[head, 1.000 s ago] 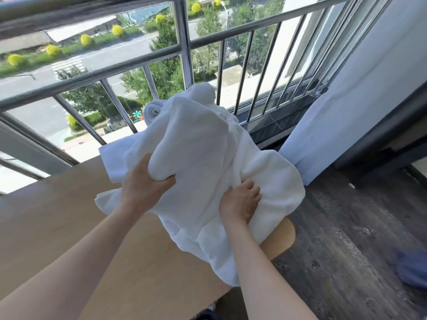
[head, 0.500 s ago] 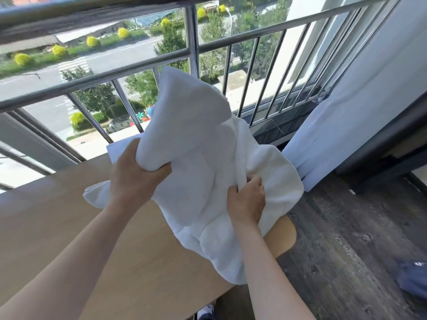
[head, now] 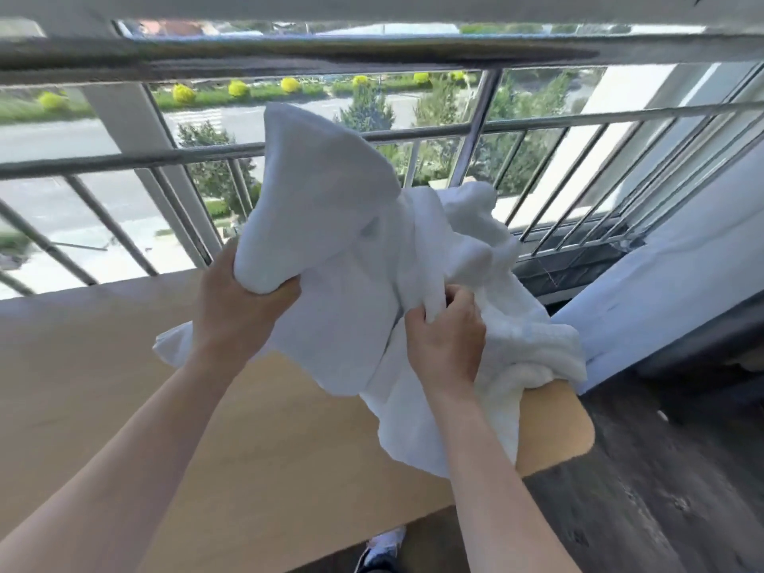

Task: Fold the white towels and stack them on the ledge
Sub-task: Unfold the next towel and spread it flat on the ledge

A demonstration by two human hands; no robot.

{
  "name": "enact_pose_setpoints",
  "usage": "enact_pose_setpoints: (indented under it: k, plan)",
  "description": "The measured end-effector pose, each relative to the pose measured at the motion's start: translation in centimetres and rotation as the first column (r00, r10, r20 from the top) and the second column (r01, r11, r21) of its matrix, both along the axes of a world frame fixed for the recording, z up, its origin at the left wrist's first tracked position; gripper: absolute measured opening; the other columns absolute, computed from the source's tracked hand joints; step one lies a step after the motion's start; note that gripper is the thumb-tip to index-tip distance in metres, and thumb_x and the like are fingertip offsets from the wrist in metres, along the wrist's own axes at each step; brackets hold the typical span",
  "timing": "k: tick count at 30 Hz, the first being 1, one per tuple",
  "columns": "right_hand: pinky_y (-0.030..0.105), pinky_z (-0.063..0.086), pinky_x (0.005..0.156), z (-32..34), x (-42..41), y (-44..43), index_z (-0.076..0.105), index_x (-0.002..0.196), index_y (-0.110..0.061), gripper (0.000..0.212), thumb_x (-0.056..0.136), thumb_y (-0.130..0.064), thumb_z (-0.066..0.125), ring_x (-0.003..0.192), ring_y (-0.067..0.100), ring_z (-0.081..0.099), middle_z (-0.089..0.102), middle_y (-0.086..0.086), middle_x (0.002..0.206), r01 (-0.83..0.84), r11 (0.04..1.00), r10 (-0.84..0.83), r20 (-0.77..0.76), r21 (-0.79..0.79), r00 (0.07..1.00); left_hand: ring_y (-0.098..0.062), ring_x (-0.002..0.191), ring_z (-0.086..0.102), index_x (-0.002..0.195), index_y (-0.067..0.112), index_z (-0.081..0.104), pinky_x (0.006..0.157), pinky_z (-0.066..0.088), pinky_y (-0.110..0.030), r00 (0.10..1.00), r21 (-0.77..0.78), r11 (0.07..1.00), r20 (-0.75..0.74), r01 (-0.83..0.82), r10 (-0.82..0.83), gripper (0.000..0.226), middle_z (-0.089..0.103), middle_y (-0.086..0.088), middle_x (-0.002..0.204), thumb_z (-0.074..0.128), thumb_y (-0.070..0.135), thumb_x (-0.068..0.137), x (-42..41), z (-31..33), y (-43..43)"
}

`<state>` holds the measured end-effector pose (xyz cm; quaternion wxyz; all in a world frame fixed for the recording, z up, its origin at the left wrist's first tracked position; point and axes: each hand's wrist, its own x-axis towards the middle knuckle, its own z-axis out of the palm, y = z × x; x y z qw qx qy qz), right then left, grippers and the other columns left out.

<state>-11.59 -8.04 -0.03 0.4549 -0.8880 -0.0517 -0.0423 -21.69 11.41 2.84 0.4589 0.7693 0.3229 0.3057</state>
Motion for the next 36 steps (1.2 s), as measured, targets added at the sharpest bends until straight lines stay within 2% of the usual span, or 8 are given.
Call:
enact_pose_setpoints:
  k: [7,11,18,20,24,30,33,36]
  plan:
    - [0.028,0.029,0.071,0.2,-10.8,9.6,0.047,0.099,-0.021,0.024,0.080,-0.018,0.063,0.082,0.017,0.043,0.050,-0.009,0.085,-0.159,0.987,0.159,0.014,-0.037,0.987,0.003,0.073,0.062,0.091,0.052,0.058,0.061,0.045,-0.028,0.992,-0.072,0.990,0.026,-0.120,0.122,0.039,0.067,0.027,0.080,0.071,0.055,0.054,-12.7,-1.0,7.4]
    - [0.022,0.023,0.066,-1.3,-16.9,15.1,0.056,0.106,-0.012,0.027,0.081,-0.018,0.065,0.084,0.013,0.040,0.048,-0.009,0.087,-0.237,0.969,0.239,0.024,-0.073,0.971,0.013,0.076,0.059,0.087,0.066,0.051,0.059,0.045,-0.026,0.979,-0.100,0.974,-0.030,-0.204,0.202,0.039,0.061,0.040,0.083,0.070,0.057,0.054,-20.0,-2.0,11.1]
    - [0.028,0.028,0.062,-3.5,-24.9,23.3,0.043,0.092,-0.020,0.024,0.083,-0.020,0.065,0.079,0.017,0.046,0.044,-0.016,0.078,-0.472,0.878,0.467,-0.078,-0.077,0.881,-0.001,0.077,0.060,0.112,0.054,0.049,0.062,0.040,-0.025,0.920,-0.082,0.918,-0.092,-0.389,0.381,0.063,0.059,0.040,0.077,0.066,0.063,0.052,-29.6,-4.0,16.6]
    - [0.027,0.030,0.061,-4.2,-26.2,25.3,0.046,0.092,-0.019,0.023,0.081,-0.020,0.066,0.075,0.015,0.049,0.050,-0.012,0.080,-0.525,0.849,0.519,-0.085,-0.068,0.851,-0.005,0.080,0.062,0.110,0.053,0.052,0.065,0.042,-0.028,0.900,-0.097,0.898,-0.119,-0.430,0.419,0.060,0.061,0.038,0.080,0.067,0.062,0.053,-31.4,-4.9,18.2]
    - [0.013,0.028,0.057,-6.3,-27.5,28.9,0.047,0.092,-0.021,0.023,0.082,-0.023,0.067,0.070,0.003,0.047,0.054,-0.012,0.083,-0.591,0.805,0.583,-0.107,-0.062,0.805,0.012,0.072,0.056,0.092,0.067,0.048,0.061,0.041,-0.018,0.863,-0.136,0.858,-0.185,-0.496,0.470,0.044,0.057,0.046,0.079,0.065,0.066,0.052,-33.7,-6.6,21.4]
    - [0.025,0.033,0.060,-11.5,-27.5,33.5,0.047,0.093,-0.018,0.017,0.084,-0.021,0.062,0.075,0.012,0.050,0.053,-0.008,0.084,-0.618,0.783,0.595,-0.198,-0.078,0.779,0.003,0.082,0.064,0.089,0.059,0.057,0.066,0.050,-0.024,0.824,-0.330,0.759,-0.302,-0.562,0.479,0.040,0.066,0.035,0.082,0.072,0.065,0.052,-35.8,-12.1,26.6]
    - [0.032,0.036,0.065,-13.0,-26.6,35.7,0.043,0.100,-0.016,0.019,0.087,-0.018,0.056,0.077,0.019,0.051,0.050,-0.006,0.086,-0.657,0.737,0.600,-0.296,-0.159,0.744,-0.015,0.094,0.069,0.104,0.048,0.064,0.080,0.058,-0.042,0.843,-0.429,0.727,-0.324,-0.536,0.430,0.050,0.072,0.020,0.095,0.079,0.058,0.057,-37.2,-14.7,29.1]
    - [0.037,0.044,0.072,-13.0,-26.7,37.5,0.039,0.110,-0.015,0.028,0.088,-0.022,0.055,0.087,0.025,0.055,0.052,0.000,0.097,-0.655,0.690,0.555,-0.356,-0.306,0.751,-0.011,0.094,0.069,0.106,0.050,0.063,0.077,0.057,-0.038,0.857,-0.450,0.735,-0.354,-0.508,0.375,0.051,0.071,0.024,0.095,0.082,0.056,0.059,-38.7,-16.2,31.5]
